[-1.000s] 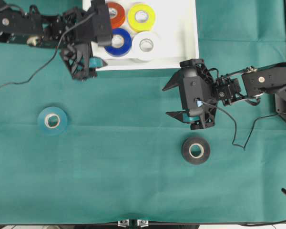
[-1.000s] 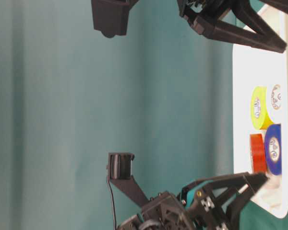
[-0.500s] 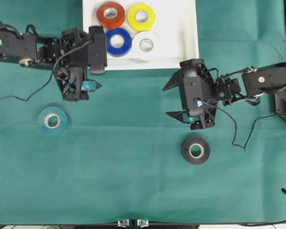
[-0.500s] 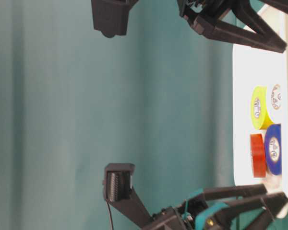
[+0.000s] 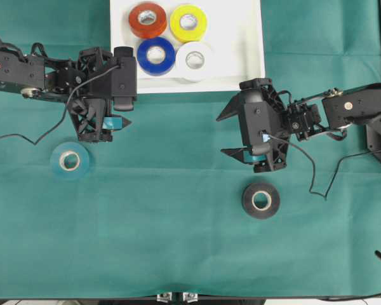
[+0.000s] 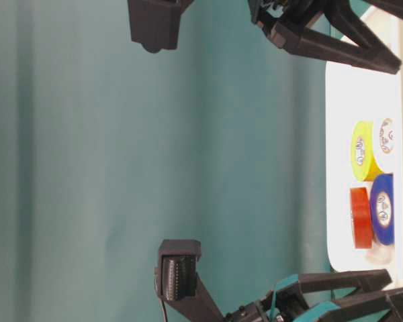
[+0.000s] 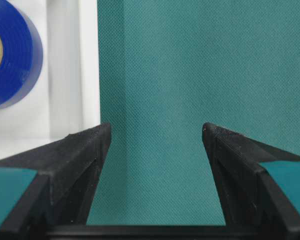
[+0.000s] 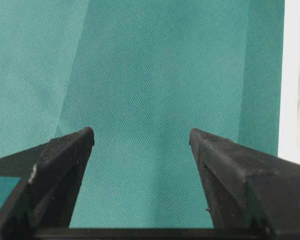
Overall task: Put the tape alternately from left to right into the white case.
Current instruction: 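Raise the left gripper and move it over the teal roll, then lower the right gripper onto the black tape roll and grasp it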
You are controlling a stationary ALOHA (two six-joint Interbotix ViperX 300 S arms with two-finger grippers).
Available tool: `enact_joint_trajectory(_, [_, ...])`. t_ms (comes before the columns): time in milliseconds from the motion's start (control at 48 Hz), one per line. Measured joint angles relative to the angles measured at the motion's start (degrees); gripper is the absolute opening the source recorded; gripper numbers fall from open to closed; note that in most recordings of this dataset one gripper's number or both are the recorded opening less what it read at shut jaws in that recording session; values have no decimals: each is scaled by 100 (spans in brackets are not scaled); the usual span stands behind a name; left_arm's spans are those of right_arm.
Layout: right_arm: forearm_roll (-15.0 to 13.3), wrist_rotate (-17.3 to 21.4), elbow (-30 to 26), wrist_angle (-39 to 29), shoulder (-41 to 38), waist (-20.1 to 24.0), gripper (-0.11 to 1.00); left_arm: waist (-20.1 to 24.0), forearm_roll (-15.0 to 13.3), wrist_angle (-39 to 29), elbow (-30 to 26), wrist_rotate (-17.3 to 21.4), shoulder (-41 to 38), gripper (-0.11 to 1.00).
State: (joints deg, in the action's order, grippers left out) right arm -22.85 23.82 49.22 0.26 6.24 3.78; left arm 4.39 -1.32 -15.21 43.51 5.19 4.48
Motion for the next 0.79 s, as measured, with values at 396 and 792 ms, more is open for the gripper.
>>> enact_joint_trajectory(396, [0, 9, 88, 0, 0, 9, 85, 0, 0, 62, 0, 0, 0, 94])
enact_joint_trajectory(792, [97, 158, 352, 0, 369, 589, 85, 0, 0, 62, -9, -9, 0, 94])
